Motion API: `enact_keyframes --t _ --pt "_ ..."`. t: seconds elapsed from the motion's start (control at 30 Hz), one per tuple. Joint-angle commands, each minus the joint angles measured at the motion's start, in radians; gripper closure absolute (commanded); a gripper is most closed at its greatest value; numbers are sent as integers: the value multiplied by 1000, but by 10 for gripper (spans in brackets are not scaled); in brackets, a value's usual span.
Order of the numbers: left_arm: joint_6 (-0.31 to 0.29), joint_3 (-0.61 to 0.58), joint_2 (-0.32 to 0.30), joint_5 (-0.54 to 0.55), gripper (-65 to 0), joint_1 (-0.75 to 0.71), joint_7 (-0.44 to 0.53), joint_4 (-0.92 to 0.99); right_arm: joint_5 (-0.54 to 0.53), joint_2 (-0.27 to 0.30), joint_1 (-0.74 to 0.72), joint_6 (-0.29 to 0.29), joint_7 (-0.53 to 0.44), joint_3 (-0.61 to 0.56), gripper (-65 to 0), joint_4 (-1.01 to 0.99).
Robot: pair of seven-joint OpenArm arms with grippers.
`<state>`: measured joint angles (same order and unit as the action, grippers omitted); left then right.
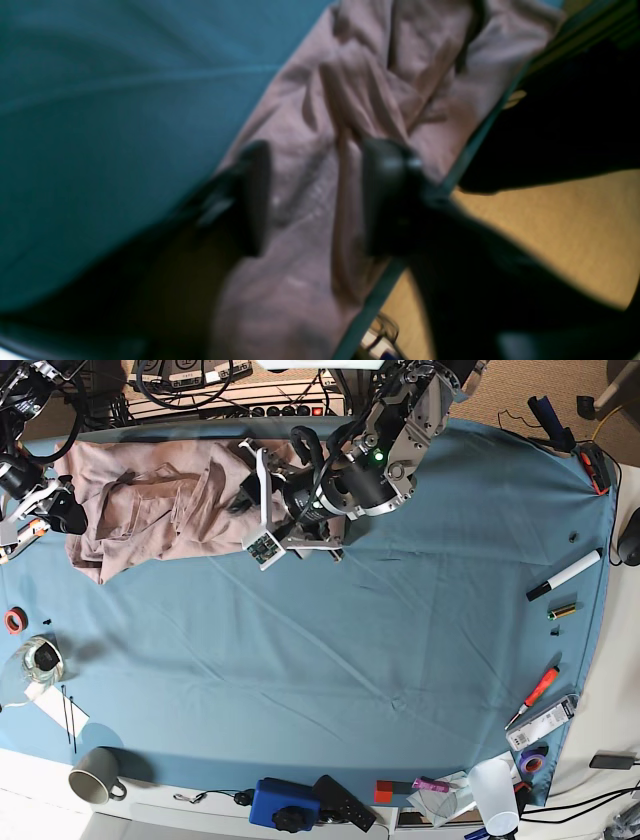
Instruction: Fold the T-shirt properly
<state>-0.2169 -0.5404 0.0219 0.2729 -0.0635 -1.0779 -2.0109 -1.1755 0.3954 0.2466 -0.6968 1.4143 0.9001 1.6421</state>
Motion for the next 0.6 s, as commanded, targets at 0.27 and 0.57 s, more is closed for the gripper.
enact_keyframes --t 0.27,0.57 --pt "-19 -1 14 18 0 -101 26 -15 -20 23 -6 -1 -18 4 -211 15" --pt "-20 -1 14 -47 0 -107 130 113 -20 23 -11 -1 -18 4 -211 15"
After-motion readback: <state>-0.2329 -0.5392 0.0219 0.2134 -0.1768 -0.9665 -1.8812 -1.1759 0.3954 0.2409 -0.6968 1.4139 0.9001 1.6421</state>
